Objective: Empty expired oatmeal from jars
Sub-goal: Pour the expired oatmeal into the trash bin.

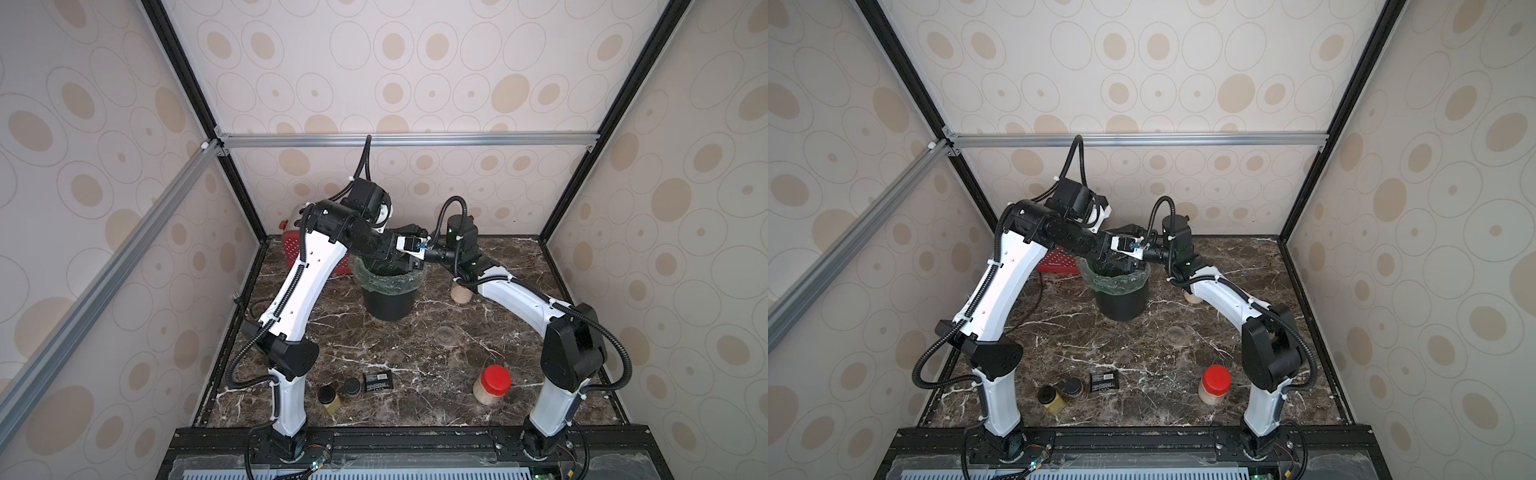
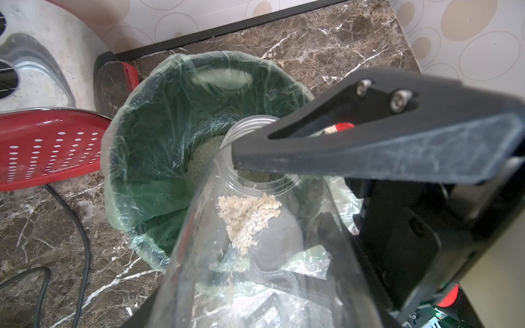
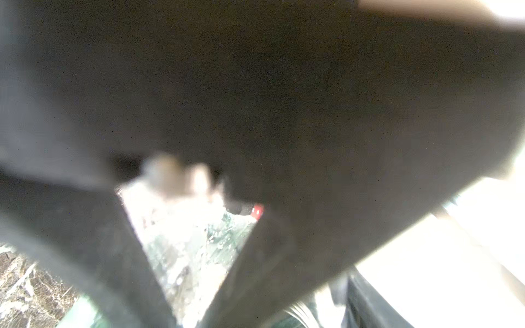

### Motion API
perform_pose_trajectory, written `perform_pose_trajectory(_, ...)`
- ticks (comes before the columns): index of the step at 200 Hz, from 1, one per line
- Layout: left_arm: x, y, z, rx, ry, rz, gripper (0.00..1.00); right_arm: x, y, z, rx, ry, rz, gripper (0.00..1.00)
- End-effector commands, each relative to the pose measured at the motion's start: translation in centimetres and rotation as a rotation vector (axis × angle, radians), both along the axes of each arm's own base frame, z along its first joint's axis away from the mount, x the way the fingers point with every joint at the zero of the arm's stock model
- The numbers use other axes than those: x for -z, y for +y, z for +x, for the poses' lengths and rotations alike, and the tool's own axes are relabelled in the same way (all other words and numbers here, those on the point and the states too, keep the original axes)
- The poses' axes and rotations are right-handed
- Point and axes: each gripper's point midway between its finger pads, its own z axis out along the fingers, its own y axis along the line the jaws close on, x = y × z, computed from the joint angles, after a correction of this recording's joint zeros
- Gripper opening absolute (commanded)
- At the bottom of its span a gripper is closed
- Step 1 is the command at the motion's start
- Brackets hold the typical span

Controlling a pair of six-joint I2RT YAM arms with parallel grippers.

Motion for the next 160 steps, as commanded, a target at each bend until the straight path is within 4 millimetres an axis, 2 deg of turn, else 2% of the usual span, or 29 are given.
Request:
perform_pose_trajectory(1, -2.8, 0.0, -0.5, 0.013, -0.067, -0.054, 0.22, 0.3, 0.6, -0.4, -0.034, 0.035, -0.008, 0.70)
perform_pose_trajectory(11, -2.9, -0.1, -0.5, 0.016, -0.071, -0.060, 0.26, 0.3, 0.5, -0.5, -0.034, 0.040, -0.010, 0.69)
perform_pose_trajectory(47, -3.2, -0.5, -0.6, 0.031, -0.080, -0.083, 0.54, 0.6, 0.6, -0.6, -0.044, 0.066, -0.013, 0.61)
perform_pose_trajectory(116, -3.5, -0.4, -0.4, 0.043, -0.105, -0.080, 0.96, 0.4, 0.7, -0.2, -0.051, 0.097, -0.002, 0.48)
perform_pose_trajectory(123, -3.6, -0.4, -0.4, 0.043, -0.110, -0.081, 0.99, 0.4, 0.7, -0.2, -0.052, 0.100, 0.001, 0.47)
perform_pose_trajectory(160, -4.0, -0.3, -0.3, 0.041, -0.136, -0.096, 0.99, 0.5, 0.5, 0.0, -0.045, 0.114, 0.005, 0.45)
